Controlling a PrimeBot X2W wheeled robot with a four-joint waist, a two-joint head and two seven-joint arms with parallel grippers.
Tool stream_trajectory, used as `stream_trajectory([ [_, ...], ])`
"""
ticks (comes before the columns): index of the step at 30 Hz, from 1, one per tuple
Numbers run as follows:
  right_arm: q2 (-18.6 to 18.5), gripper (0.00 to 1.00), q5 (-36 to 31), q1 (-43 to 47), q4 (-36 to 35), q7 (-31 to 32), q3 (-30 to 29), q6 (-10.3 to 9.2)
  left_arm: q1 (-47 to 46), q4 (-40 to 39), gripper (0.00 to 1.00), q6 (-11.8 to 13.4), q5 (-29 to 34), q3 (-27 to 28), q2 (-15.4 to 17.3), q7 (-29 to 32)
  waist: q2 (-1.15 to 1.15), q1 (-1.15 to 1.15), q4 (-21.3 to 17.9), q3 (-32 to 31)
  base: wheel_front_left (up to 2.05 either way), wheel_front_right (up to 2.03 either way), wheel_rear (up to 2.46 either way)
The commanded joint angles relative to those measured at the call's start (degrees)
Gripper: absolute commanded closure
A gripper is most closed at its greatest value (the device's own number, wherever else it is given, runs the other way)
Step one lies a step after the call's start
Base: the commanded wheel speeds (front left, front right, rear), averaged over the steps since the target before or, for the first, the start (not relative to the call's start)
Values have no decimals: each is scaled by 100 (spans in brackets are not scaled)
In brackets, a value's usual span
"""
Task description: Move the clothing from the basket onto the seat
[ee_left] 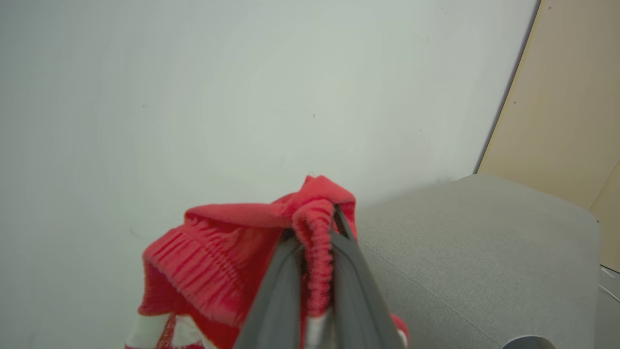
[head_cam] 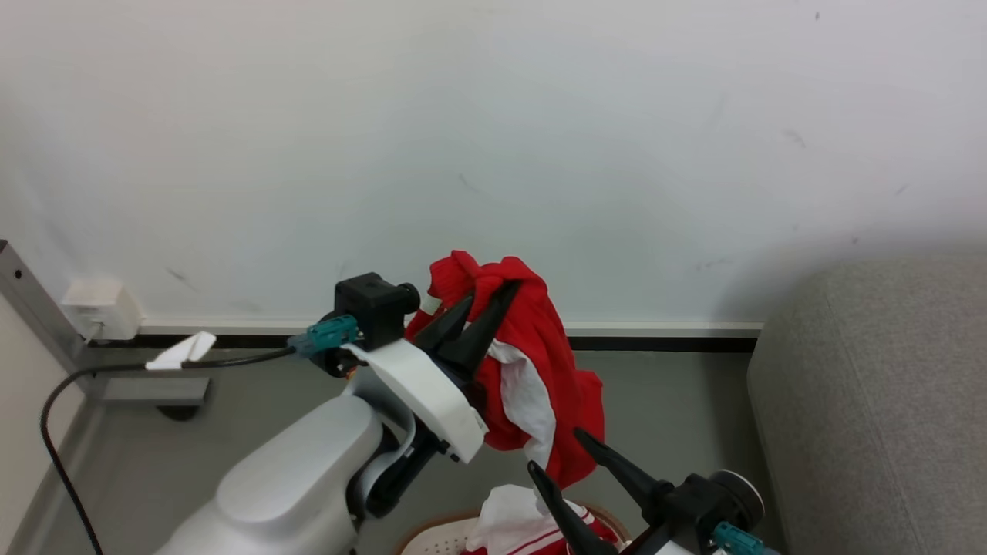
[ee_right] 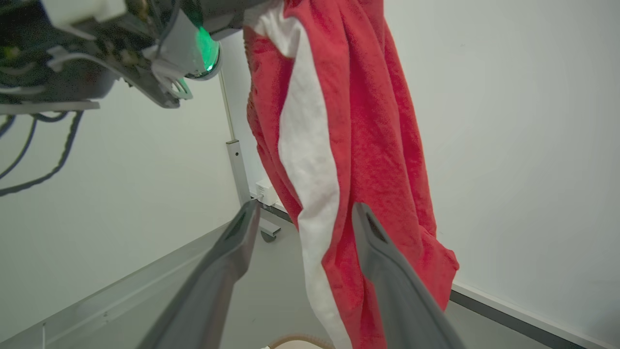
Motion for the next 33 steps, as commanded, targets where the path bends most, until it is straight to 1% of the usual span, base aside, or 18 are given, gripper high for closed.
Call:
stream_trajectory([
  [1,-16,0,39,-135,183,-14,23,-12,-49,25,100,-20,64,-26,-56,-9,0,0,119,-47,0,0,0],
  [3,28,0,-60,-263,448,-14,53,-12,-59,38,100,-40,72,-78,-162,-2,0,0,225,-79,0,0,0],
  [7,110,0,-213,-433,816,-14,-112,-12,-87,34,100,-95,86,-192,-329,32,0,0,442,-129,0,0,0],
  [14,215,0,-616,-537,1356,-14,-763,-12,6,-60,100,-157,45,-366,-544,99,0,0,763,-219,0,0,0],
  [18,242,0,-640,-601,1454,-15,-820,-12,86,-106,100,-198,-36,-411,-609,128,0,0,871,-260,0,0,0],
  [22,233,0,-477,-598,1471,-15,-780,-12,171,-144,100,-207,-106,-442,-625,133,0,0,957,-295,0,0,0],
  [23,234,36,-445,-600,1477,-15,-774,-12,187,-153,100,-204,-118,-454,-625,142,0,0,968,-300,0,0,0],
  [24,234,65,-424,-605,1482,-15,-772,-12,196,-159,100,-202,-126,-463,-622,154,0,0,977,-304,0,0,0],
  [25,235,89,-404,-610,1480,-15,-784,-12,203,-162,100,-197,-129,-465,-613,163,0,0,982,-307,0,0,0],
  [26,235,100,-359,-605,1459,-15,-800,-12,214,-163,100,-189,-139,-466,-605,169,0,0,985,-310,0,0,0],
  [33,240,100,-31,-451,1215,-15,-925,-12,296,-133,100,-126,-209,-423,-518,156,0,0,919,-286,0,0,0],
])
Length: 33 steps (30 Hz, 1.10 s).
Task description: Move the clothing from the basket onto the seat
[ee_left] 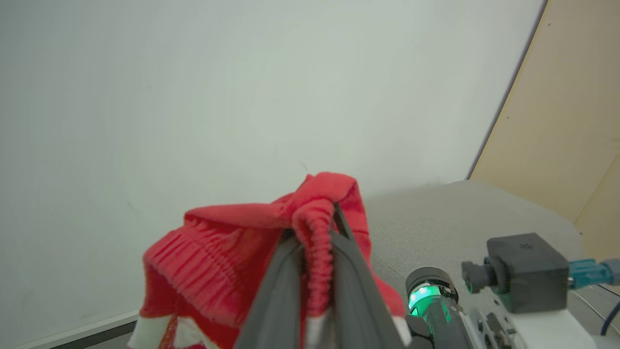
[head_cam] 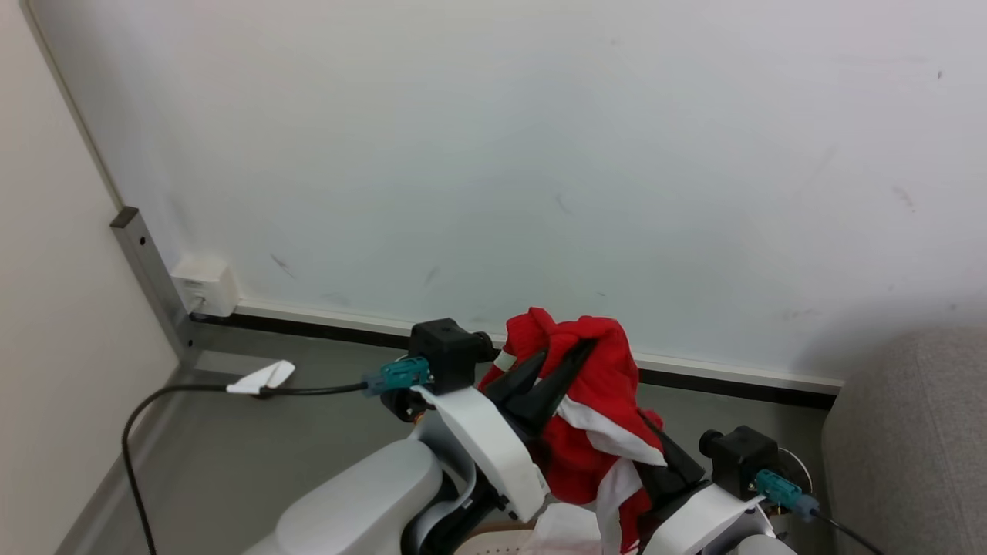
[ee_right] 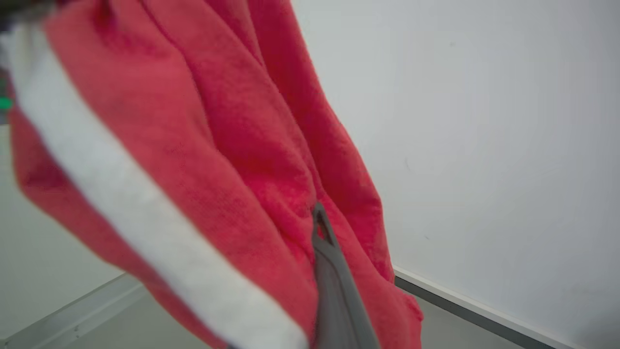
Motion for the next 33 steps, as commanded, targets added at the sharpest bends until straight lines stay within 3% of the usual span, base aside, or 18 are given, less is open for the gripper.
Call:
stream_trajectory([
  [1,-5,100,56,24,-57,-16,-18,-12,71,8,100,23,-68,27,39,-15,0,0,-29,9,0,0,0],
  [9,-7,100,452,78,-439,-16,-504,-12,198,-54,100,103,-16,76,182,-76,0,0,-296,134,0,0,0],
  [11,-7,100,468,89,-592,-16,-686,-12,220,-82,93,138,29,83,221,-89,0,0,-386,180,0,0,0],
  [12,-7,100,477,88,-697,-16,-769,-12,230,-106,84,145,40,100,239,-96,0,0,-439,211,0,0,0],
  [14,-9,100,601,131,-899,-15,-961,-12,249,-154,38,186,57,117,268,-112,0,0,-532,254,0,0,0],
  [15,-9,100,633,144,-970,-16,-1034,-12,257,-186,0,187,68,123,287,-107,0,0,-584,277,0,0,0],
  [23,-9,100,509,62,-1161,-16,-1517,-12,343,-450,0,197,271,56,360,-150,0,0,-1089,435,0,0,0],
  [33,-130,100,102,231,-1467,-16,-1950,-12,507,-221,0,262,693,-25,526,-193,0,0,-2095,647,0,0,0],
])
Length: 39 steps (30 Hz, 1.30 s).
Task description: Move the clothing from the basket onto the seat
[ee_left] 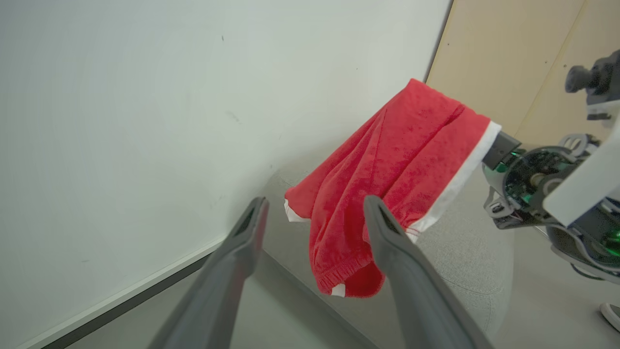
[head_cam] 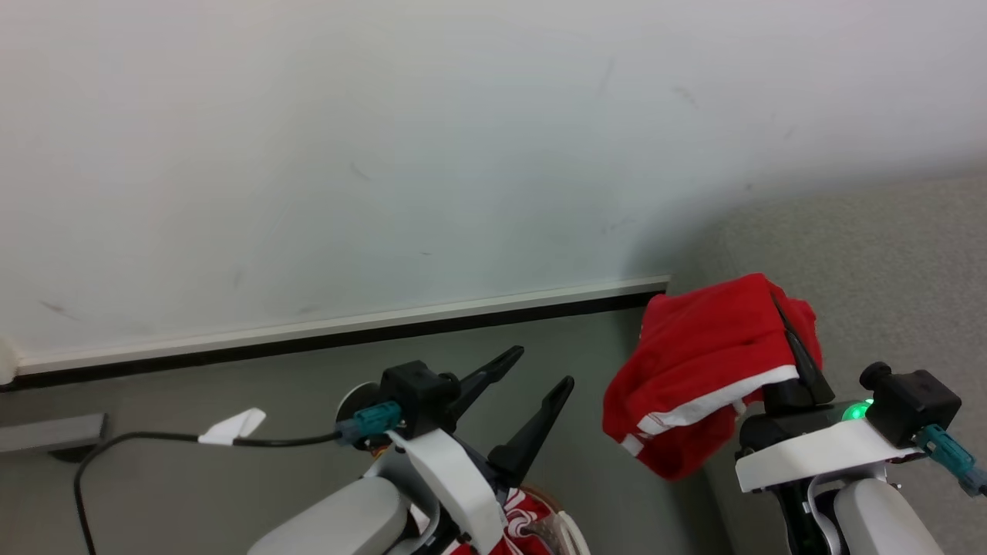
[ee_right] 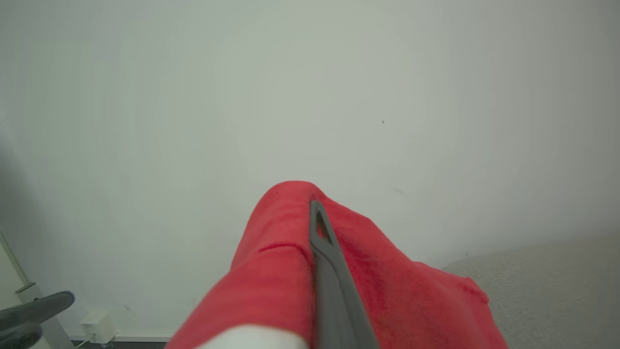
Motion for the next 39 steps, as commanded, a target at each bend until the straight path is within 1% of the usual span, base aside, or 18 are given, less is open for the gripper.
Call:
stream_trajectory([
  [1,-42,100,-73,88,-63,-15,-33,-12,90,39,0,-15,124,33,45,-36,0,0,-372,116,0,0,0],
  [5,-73,100,-42,202,-300,-14,-92,-12,180,109,0,-48,370,99,93,-38,0,0,-828,181,0,0,0],
  [10,-64,100,13,352,-517,-15,-154,-12,337,-3,0,-74,735,394,90,-39,0,0,-1292,260,0,0,0],
  [14,-51,100,1,439,-636,-15,-211,-12,449,-66,0,-173,959,590,48,-36,0,0,-1532,368,0,0,0],
  [19,-15,100,30,475,-821,-15,-292,-12,511,-94,0,-288,1215,758,29,-37,0,0,-1676,579,0,0,0],
  [23,20,100,96,260,-998,-15,-458,-12,396,-134,0,-413,1309,826,82,-35,0,0,-1647,930,0,0,0],
  [26,42,100,167,-105,-1122,-15,-636,-12,166,-229,0,-525,1372,839,224,13,0,0,-1526,1406,0,0,0],
  [30,8,100,44,-733,-1174,-14,-951,-12,-109,-524,0,-610,1434,865,494,186,0,0,-1251,2175,0,0,0],
  [32,-25,100,86,-1127,-1188,-16,-1309,-12,-284,-734,0,-643,1472,899,667,317,0,0,-1091,2638,0,0,0],
  [33,-57,100,3,-1329,-1194,-15,-1499,-12,-372,-839,0,-667,1513,916,779,377,0,0,-1014,2875,0,0,0],
  [36,-38,100,-195,-1798,-1131,-13,-1999,-12,-512,-1103,0,-715,1548,955,1040,472,0,0,-798,3361,0,0,0],
  [39,-123,100,-438,-2260,-1054,12,-2560,-12,-656,-1305,0,-728,1562,1043,1237,491,0,0,-617,3717,0,0,0],
])
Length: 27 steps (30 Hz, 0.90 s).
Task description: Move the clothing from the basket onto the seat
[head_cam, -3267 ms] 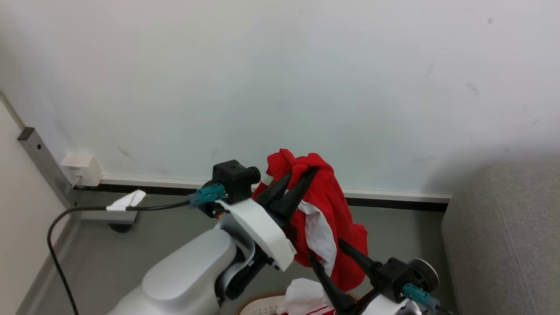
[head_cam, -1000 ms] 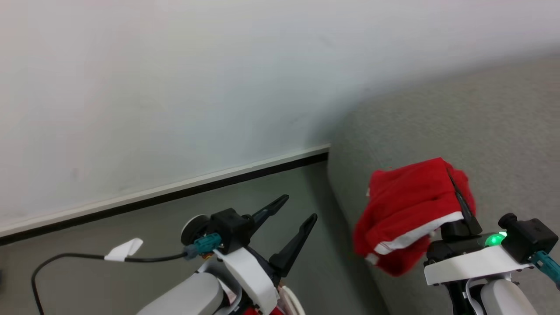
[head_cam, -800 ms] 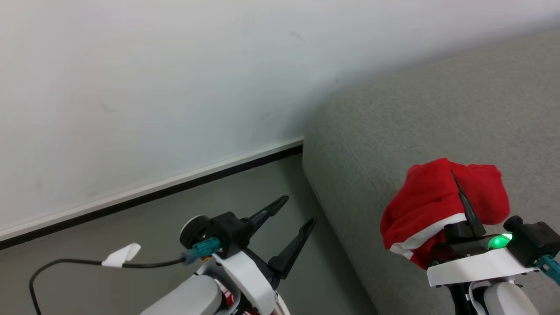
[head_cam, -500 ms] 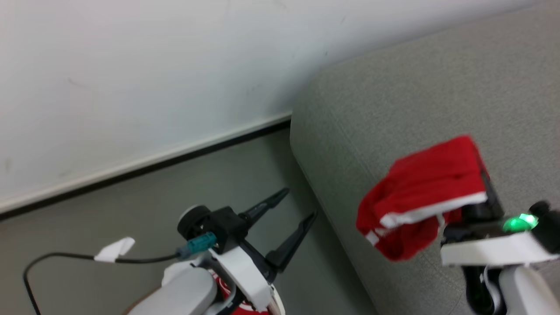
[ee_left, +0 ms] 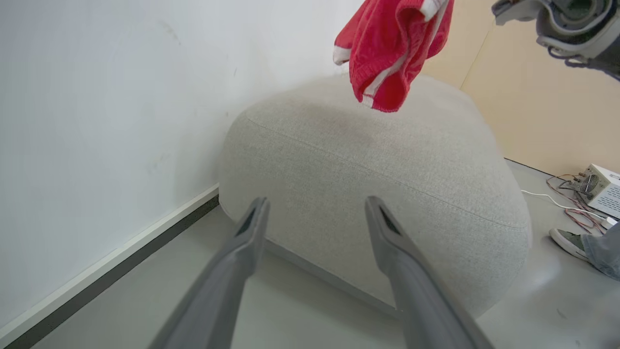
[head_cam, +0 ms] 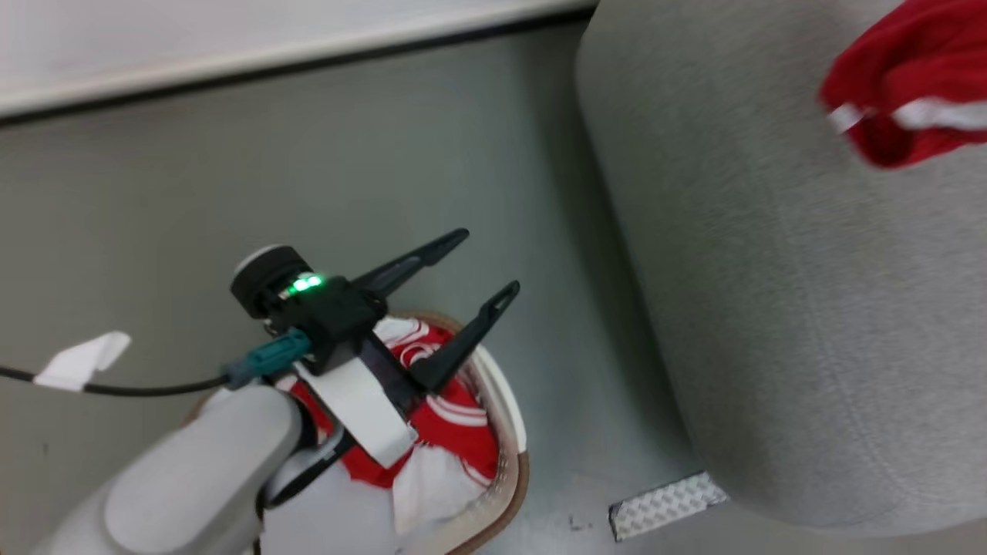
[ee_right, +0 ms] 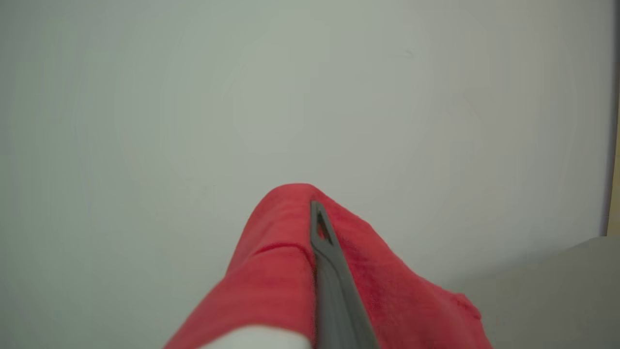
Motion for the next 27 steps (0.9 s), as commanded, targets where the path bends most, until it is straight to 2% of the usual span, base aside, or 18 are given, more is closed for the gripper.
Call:
stream_trajectory([
  [1,-132,100,-124,-289,44,52,-290,-12,-133,-98,0,-2,21,64,76,-10,0,-2,547,809,0,0,0],
  [6,-408,100,-439,-902,327,385,-1130,-12,-211,-234,0,26,-10,176,203,-70,0,-2,783,1115,0,0,0],
  [9,-629,100,-454,-1081,479,515,-1299,-12,-224,-238,0,29,-36,210,222,-105,0,-2,861,1201,0,0,0],
  [13,-1016,100,-872,-1242,1088,836,-1487,-14,-228,-204,0,27,-86,242,224,-184,0,-2,978,1322,0,0,0],
  [20,-1235,100,-1602,-1349,2625,2319,-1686,-14,-167,-93,0,64,-150,336,179,-321,0,-2,1105,1386,0,0,0],
  [22,-1236,77,-1755,-1370,2876,2654,-1793,-14,-133,-37,0,57,-162,338,161,-369,0,-2,1129,1340,0,0,0],
  [23,-1233,59,-1814,-1371,2953,2730,-1833,-14,-125,-12,0,52,-158,335,140,-373,0,-2,1141,1306,0,0,0],
  [24,-1208,12,-1852,-1367,2994,2755,-1896,-14,-115,19,0,52,-166,338,126,-385,0,-2,1147,1269,0,0,0],
  [25,-1152,0,-1912,-1354,3015,2759,-1927,-14,-97,61,0,55,-174,339,108,-405,0,-2,1147,1208,0,0,0],
  [27,-1106,0,-1984,-1287,3083,2868,-1929,-14,-60,126,0,54,-197,335,63,-418,0,-2,1140,1066,0,0,0],
])
